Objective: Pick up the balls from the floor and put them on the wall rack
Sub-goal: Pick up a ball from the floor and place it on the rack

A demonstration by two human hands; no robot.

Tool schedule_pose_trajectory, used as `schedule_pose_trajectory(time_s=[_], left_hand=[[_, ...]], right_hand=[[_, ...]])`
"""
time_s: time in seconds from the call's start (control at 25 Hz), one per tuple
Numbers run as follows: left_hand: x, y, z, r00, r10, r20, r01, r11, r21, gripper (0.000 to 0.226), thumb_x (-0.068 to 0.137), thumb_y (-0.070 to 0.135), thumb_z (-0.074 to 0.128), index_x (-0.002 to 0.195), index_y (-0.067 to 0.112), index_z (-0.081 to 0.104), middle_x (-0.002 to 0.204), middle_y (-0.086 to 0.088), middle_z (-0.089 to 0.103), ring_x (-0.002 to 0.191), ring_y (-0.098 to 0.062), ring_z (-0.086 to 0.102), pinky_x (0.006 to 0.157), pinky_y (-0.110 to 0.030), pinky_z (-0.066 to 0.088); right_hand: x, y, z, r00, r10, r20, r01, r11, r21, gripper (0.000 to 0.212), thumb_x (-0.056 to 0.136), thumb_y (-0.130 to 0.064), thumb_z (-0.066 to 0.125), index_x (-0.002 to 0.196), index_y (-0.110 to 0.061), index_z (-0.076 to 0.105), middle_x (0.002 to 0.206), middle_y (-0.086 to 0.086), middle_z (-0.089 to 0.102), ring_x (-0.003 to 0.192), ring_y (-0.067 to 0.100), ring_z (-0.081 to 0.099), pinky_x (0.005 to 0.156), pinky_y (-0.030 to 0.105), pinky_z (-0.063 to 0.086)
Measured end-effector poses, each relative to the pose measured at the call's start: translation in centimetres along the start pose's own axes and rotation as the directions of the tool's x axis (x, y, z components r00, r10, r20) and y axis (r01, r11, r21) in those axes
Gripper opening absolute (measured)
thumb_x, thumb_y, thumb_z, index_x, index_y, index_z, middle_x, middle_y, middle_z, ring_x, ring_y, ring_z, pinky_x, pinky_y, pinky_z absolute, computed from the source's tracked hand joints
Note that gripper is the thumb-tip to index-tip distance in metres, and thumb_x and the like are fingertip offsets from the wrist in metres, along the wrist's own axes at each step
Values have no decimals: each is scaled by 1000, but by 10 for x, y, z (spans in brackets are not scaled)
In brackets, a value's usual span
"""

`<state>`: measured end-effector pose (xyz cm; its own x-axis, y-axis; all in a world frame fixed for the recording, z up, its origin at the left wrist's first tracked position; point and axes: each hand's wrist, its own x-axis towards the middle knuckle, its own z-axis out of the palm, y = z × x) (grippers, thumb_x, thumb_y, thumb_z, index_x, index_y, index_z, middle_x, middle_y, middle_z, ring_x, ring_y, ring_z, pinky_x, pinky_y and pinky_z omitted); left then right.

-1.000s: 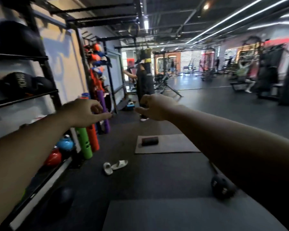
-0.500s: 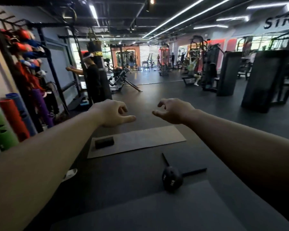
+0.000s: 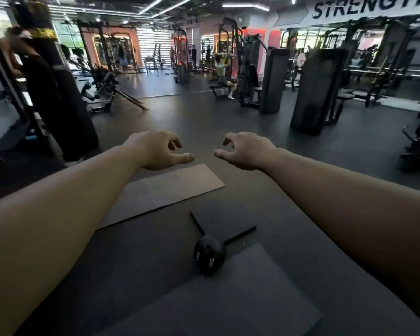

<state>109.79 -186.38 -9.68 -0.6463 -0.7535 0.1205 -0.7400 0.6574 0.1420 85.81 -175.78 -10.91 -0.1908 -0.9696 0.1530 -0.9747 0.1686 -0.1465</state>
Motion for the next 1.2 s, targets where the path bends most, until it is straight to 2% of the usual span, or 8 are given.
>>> schedule_pose_trajectory(time_s=[0.28, 0.4, 0.52, 0.68, 0.84, 1.04, 1.2], left_hand=[[142, -60, 32, 998, -6, 68, 10, 998, -55, 83, 74, 94, 55, 130, 33, 67, 129, 8, 70, 116, -20, 63, 90, -39, 48], [197, -79, 76, 990, -26, 138, 37, 996, -78, 86, 73, 95, 53, 131, 33, 66, 130, 8, 70, 113, -19, 62, 92, -41, 50], [262, -100, 143, 973, -82, 216, 102, 991, -84, 81, 79, 92, 55, 134, 33, 64, 134, 8, 68, 110, -17, 58, 87, -39, 46], [350, -129, 256, 928, -196, 316, 242, 964, -114, 82, 76, 95, 53, 130, 34, 67, 134, 8, 69, 110, -17, 59, 87, -38, 44], [416, -155, 396, 868, -271, 416, 361, 920, -155, 98, 63, 102, 43, 130, 34, 66, 137, 6, 69, 127, -25, 63, 102, -45, 51], [447, -192, 604, 757, -257, 601, 437, 883, -172, 98, 67, 101, 44, 137, 36, 62, 141, 7, 67, 128, -23, 62, 104, -48, 50], [432, -224, 786, 648, -245, 721, 498, 853, -157, 90, 78, 94, 51, 143, 32, 59, 149, 3, 62, 133, -25, 60, 109, -49, 49]], right_hand=[[136, 39, 40, 997, 67, 41, -69, 996, 56, 65, 93, -73, 47, 137, -26, 55, 135, 3, 62, 120, 25, 58, 91, 46, 50], [189, 69, 91, 993, 60, 103, -65, 997, 50, 65, 93, -73, 47, 137, -26, 55, 135, 3, 63, 122, 26, 58, 92, 47, 50], [260, 109, 161, 984, 31, 176, -42, 997, 57, 63, 93, -71, 47, 136, -26, 56, 134, 4, 64, 123, 29, 58, 93, 45, 48], [367, 156, 279, 954, -28, 300, -2, 995, 99, 63, 92, -72, 49, 135, -26, 57, 136, 6, 63, 125, 32, 57, 95, 45, 47], [431, 200, 426, 901, -66, 428, 12, 992, 126, 64, 92, -74, 50, 134, -26, 58, 133, 8, 62, 123, 34, 57, 96, 47, 48], [439, 257, 636, 783, -69, 619, -8, 993, 122, 70, 91, -79, 44, 140, -29, 52, 138, 7, 58, 123, 35, 56, 94, 49, 47], [424, 302, 795, 724, 6, 689, -68, 996, 63, 79, 86, -87, 38, 144, -33, 47, 144, 6, 54, 126, 36, 53, 94, 51, 45]])
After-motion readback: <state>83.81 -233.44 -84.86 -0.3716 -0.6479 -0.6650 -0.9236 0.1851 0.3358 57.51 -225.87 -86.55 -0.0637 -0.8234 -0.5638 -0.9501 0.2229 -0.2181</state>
